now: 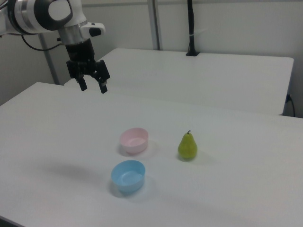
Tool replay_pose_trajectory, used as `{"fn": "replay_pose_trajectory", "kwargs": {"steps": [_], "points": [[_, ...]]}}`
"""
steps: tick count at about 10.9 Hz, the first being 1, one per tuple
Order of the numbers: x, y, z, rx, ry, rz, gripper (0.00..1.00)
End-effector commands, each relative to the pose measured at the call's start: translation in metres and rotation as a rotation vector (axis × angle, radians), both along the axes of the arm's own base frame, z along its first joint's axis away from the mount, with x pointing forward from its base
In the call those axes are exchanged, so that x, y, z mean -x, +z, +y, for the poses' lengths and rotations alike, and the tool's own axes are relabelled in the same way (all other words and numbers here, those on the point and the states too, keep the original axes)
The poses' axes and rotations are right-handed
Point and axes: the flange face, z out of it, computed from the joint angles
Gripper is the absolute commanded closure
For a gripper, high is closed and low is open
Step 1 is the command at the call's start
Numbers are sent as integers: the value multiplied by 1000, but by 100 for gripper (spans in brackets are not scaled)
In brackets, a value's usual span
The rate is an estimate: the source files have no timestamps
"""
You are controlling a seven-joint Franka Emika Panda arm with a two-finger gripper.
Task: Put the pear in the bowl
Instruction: 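Move the open gripper over the yellow-green pear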
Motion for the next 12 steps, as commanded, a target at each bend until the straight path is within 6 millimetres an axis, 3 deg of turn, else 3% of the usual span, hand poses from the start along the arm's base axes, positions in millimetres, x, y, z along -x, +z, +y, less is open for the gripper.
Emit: {"fn": "replay_pose_trajectory", "kwargs": {"steps": [1, 4, 7, 8, 12], "points": [[4, 0, -3, 1, 11, 1, 0], [3, -2, -4, 0, 29, 6, 0], [-3, -6, -30, -3, 99, 20, 0], [-6, 2, -47, -2, 122, 8, 0], [-28, -13, -132, -44, 125, -40, 0]]}}
